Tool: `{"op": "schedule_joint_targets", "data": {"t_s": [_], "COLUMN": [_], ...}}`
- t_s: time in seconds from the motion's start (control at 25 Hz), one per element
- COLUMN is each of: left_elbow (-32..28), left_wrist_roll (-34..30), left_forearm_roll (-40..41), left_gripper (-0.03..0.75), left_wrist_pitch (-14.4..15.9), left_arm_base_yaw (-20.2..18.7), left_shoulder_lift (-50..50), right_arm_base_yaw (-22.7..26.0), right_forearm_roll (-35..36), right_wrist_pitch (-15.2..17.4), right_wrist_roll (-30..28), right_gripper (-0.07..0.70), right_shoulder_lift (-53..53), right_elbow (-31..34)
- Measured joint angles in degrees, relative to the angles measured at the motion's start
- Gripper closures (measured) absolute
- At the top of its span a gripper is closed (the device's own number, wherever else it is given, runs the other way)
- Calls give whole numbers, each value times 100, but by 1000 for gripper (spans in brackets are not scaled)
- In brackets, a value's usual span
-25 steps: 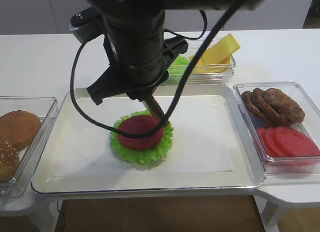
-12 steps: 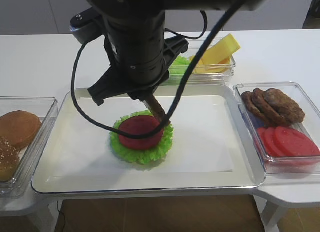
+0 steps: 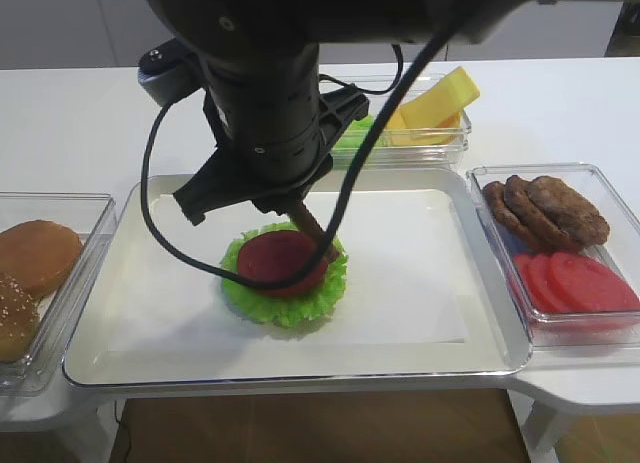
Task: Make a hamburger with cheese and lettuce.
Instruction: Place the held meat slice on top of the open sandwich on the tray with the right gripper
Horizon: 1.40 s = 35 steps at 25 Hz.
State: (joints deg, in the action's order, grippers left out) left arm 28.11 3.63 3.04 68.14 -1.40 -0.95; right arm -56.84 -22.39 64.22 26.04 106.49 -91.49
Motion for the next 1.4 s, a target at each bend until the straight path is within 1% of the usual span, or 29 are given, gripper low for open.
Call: {"op": "schedule_joint_targets", "data": {"t_s": [0.36,0.48,0.6,0.88,1.0,1.4], "left_elbow": [0,0,0,0,0,0], "left_wrist_roll": [0,0,0,0,0,0], "left_forearm_roll": [0,0,0,0,0,0], "left_gripper": [301,301,301,301,301,301], "left_wrist_pitch": [0,0,0,0,0,0], "left_arm_base_yaw": [0,0,0,0,0,0], "left_shoulder_lift": [0,0,0,0,0,0], "right_arm_base_yaw": [0,0,0,0,0,0], "right_forearm_roll": [0,0,75,314,394,662], "right_wrist_pitch": [0,0,22,176,229,243], "right_wrist_roll": [0,0,0,0,0,-22], "right_gripper": [494,482,450,284,238,203], "right_shoulder_lift": [0,0,0,0,0,5], "right_elbow": [0,0,0,0,0,0]}}
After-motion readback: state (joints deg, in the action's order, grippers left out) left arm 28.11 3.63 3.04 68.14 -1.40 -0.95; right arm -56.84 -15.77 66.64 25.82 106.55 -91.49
